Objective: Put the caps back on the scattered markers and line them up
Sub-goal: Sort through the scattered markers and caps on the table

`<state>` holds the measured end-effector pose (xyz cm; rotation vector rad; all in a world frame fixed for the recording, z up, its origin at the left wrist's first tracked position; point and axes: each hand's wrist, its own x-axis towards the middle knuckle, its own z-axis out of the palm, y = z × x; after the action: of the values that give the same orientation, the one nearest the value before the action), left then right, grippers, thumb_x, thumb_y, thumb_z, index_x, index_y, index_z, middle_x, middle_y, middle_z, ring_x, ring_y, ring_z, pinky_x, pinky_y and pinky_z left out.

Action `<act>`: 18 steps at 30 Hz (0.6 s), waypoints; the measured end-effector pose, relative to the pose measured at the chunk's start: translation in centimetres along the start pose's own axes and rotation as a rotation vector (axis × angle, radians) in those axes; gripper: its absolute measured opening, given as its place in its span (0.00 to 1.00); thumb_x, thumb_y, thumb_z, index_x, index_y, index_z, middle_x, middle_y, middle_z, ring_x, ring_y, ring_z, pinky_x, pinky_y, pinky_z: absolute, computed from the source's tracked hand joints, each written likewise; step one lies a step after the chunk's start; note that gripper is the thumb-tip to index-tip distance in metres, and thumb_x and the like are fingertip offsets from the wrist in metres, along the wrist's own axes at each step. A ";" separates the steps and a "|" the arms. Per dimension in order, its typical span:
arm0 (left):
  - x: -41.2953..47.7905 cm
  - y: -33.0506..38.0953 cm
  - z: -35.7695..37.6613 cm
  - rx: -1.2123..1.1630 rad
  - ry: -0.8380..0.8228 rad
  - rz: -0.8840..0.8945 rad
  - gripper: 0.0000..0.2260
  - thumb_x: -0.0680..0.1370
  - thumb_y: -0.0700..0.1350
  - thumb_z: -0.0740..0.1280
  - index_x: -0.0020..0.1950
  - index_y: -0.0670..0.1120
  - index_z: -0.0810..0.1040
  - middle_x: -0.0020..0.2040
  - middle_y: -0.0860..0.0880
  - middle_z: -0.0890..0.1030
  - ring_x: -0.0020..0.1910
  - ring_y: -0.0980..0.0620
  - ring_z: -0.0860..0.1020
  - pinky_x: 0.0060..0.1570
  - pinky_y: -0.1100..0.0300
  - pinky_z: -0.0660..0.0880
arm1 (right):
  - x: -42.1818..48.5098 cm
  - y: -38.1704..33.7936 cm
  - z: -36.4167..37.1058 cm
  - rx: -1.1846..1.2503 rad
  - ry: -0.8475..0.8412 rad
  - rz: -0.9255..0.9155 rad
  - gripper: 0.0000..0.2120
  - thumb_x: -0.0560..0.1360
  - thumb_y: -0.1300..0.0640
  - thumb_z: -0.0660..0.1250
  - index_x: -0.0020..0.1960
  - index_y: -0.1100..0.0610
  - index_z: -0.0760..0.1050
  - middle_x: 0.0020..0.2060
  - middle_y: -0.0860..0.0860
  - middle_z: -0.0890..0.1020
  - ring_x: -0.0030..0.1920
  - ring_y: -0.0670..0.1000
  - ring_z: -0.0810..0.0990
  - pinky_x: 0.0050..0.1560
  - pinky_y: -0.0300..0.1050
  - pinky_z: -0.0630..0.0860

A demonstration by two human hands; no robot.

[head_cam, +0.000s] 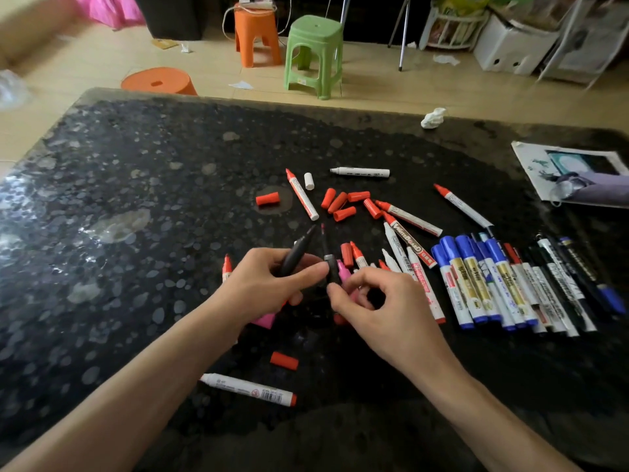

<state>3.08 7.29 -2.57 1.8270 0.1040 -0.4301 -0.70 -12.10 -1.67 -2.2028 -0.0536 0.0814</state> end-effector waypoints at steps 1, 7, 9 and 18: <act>-0.2 0.2 0.3 -0.037 -0.029 -0.024 0.11 0.75 0.55 0.75 0.51 0.49 0.87 0.30 0.49 0.75 0.29 0.53 0.70 0.27 0.63 0.65 | -0.1 -0.2 0.2 0.021 -0.013 -0.014 0.10 0.76 0.45 0.74 0.41 0.49 0.83 0.31 0.42 0.82 0.34 0.43 0.81 0.35 0.36 0.76; -0.1 0.9 -0.4 -0.090 -0.027 -0.030 0.09 0.79 0.52 0.71 0.49 0.47 0.84 0.32 0.51 0.79 0.37 0.47 0.72 0.32 0.60 0.65 | -0.6 0.2 1.4 0.154 -0.099 0.008 0.05 0.81 0.51 0.69 0.53 0.48 0.84 0.42 0.44 0.83 0.45 0.43 0.82 0.44 0.40 0.79; -0.2 1.3 -0.9 -0.158 0.003 -0.018 0.10 0.78 0.52 0.71 0.50 0.46 0.85 0.35 0.51 0.82 0.35 0.48 0.72 0.30 0.62 0.65 | -0.4 0.6 1.3 0.154 -0.134 0.081 0.11 0.83 0.56 0.63 0.63 0.46 0.79 0.54 0.40 0.81 0.57 0.36 0.78 0.53 0.27 0.73; -1.0 2.3 -1.4 -0.264 -0.063 0.020 0.17 0.67 0.59 0.76 0.45 0.46 0.87 0.32 0.47 0.72 0.24 0.55 0.63 0.22 0.65 0.55 | 1.7 0.8 -2.4 0.441 -0.045 0.249 0.13 0.80 0.60 0.71 0.63 0.54 0.72 0.47 0.50 0.89 0.48 0.48 0.88 0.51 0.46 0.84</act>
<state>3.18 8.03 0.19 1.5530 0.0948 -0.4382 1.21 -14.42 -0.97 -1.7573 0.1972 0.2574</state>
